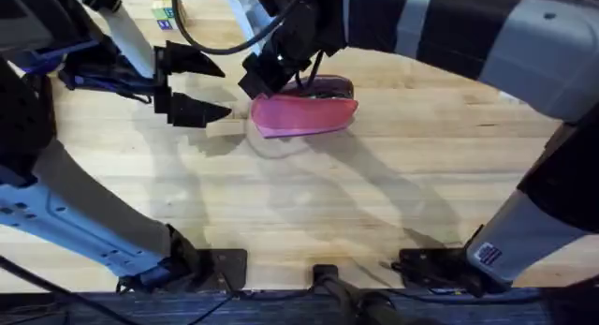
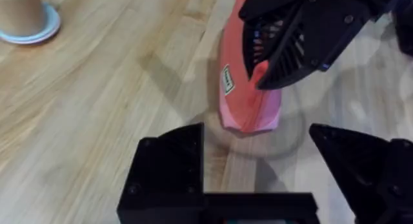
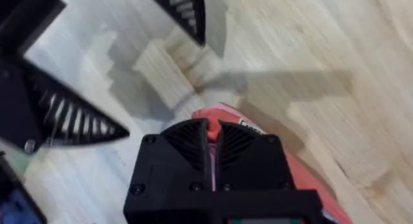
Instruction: Unzip the bag, pick up the pens from the table one at a time and place them inside, then zip the bag closed.
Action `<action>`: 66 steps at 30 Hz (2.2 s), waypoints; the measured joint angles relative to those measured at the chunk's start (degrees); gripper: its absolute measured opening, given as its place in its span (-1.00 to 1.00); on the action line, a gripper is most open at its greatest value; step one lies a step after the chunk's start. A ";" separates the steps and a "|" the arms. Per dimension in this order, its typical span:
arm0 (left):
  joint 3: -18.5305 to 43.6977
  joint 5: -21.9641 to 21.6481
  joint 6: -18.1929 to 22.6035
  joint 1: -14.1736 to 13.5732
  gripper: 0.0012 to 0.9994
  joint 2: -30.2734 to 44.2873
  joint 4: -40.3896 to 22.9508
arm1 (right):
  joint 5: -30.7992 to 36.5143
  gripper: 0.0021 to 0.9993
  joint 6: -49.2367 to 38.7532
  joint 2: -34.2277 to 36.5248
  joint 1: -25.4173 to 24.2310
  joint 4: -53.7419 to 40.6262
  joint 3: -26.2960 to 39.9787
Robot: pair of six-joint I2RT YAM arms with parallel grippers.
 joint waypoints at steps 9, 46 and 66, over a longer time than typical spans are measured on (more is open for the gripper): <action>0.00 -0.11 -4.50 -4.58 0.99 0.00 -0.66 | 4.84 -0.94 0.00 0.00 0.06 2.30 0.02; -0.94 7.28 -1.64 -12.32 -0.65 9.25 7.63 | 5.48 -0.94 0.02 0.00 0.11 2.32 0.09; -0.94 7.72 -1.62 -12.51 -0.91 9.25 7.58 | 3.01 -0.94 0.04 0.00 -1.98 -0.11 0.52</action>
